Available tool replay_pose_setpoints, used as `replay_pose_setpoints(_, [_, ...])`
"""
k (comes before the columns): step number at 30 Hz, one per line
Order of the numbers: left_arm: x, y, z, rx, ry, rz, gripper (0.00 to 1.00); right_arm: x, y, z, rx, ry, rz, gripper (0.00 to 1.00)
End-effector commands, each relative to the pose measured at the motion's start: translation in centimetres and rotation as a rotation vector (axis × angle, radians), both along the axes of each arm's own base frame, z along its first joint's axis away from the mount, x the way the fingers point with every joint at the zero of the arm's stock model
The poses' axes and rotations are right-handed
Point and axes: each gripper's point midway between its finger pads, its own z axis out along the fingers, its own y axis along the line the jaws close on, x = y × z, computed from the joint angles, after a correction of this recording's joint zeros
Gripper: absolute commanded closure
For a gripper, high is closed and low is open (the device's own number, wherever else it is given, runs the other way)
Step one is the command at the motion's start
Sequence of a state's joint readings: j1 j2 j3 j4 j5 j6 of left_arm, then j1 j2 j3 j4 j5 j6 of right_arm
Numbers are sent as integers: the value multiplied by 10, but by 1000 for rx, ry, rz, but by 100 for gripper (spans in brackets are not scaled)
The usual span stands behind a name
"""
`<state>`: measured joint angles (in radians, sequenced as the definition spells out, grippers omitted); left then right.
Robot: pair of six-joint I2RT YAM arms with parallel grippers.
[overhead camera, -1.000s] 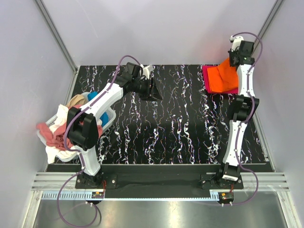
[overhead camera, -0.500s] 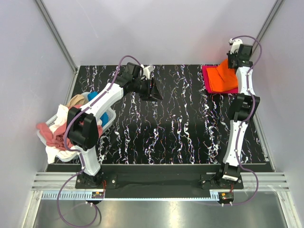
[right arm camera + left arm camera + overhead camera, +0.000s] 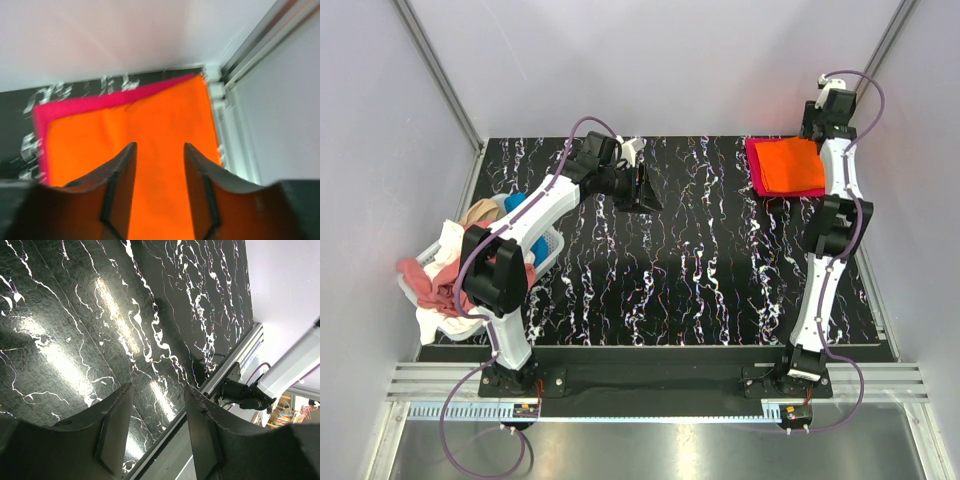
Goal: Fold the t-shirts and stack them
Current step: Neatly place the folded tshirt to the corner
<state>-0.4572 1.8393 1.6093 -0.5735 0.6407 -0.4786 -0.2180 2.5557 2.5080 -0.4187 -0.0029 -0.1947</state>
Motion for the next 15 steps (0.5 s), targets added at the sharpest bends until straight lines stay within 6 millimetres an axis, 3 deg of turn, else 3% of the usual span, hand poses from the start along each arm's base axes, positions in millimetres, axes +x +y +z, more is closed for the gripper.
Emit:
replay_pose_setpoints(1, [-1,-4,16,-42,-41,-20,50,-18,23,77,177,-133,-12,53])
replay_pose_setpoints(2, [-1,-4,19,-45,-50,-19,50,-22,35,82,251,-139,3,66])
replay_pose_setpoints(4, [-2,-2,23,-43,-62,-13,49,-30,47,57,322,-78,23,79])
replay_pose_setpoints(5, [-1,-2,25,-46,-65,-12,49,-34,54,55,370,-68,31,82])
replay_pose_setpoints(7, [-3,-1,28,-46,-75,-13,49,-42,56,33,390,-19,14,82])
replay_pose_setpoints(11, [-3,-2,31,-44,-89,-11,49,-46,34,6,322,28,-59,83])
replay_pose_setpoints(13, [-4,-2,30,-41,-88,-12,49,-43,30,4,330,24,-58,83])
replay_pose_setpoints(15, [-4,-3,29,-41,-86,-16,49,-41,18,-16,357,47,-74,83])
